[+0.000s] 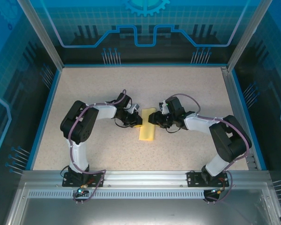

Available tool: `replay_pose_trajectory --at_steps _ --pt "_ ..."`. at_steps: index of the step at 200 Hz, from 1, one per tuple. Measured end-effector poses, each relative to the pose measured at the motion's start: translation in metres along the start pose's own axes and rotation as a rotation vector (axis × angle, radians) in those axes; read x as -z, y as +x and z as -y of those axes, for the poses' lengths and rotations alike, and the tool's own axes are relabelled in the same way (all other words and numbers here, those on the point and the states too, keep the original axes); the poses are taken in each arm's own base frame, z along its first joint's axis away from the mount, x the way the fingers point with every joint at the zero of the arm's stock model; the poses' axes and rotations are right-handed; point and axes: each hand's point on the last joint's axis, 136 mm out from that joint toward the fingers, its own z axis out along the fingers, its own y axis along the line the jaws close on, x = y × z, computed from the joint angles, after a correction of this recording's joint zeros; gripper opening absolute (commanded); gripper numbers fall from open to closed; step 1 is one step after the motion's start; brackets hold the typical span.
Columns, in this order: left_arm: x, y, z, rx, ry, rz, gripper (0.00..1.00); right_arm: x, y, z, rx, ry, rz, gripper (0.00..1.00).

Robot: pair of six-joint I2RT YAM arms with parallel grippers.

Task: Fold a paper plane with a square sheet of paper (pick it up from the middle)
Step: Hold the square sheet of paper at the center of the table, then fold the square sheet of paper in half at the center of the table.

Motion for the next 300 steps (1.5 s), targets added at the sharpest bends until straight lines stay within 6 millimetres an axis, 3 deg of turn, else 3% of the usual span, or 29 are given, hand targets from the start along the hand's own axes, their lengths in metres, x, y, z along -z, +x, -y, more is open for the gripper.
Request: replay_pose_trajectory --at_steps 169,300 --pt "-0.002 0.0 -0.002 -0.018 -0.003 -0.007 0.14 -0.011 0.002 -0.005 -0.015 -0.034 -0.055 0.36" --pt "-0.002 0.0 -0.002 -0.033 -0.007 -0.013 0.13 -0.02 0.012 0.026 -0.056 0.011 -0.091 0.37"
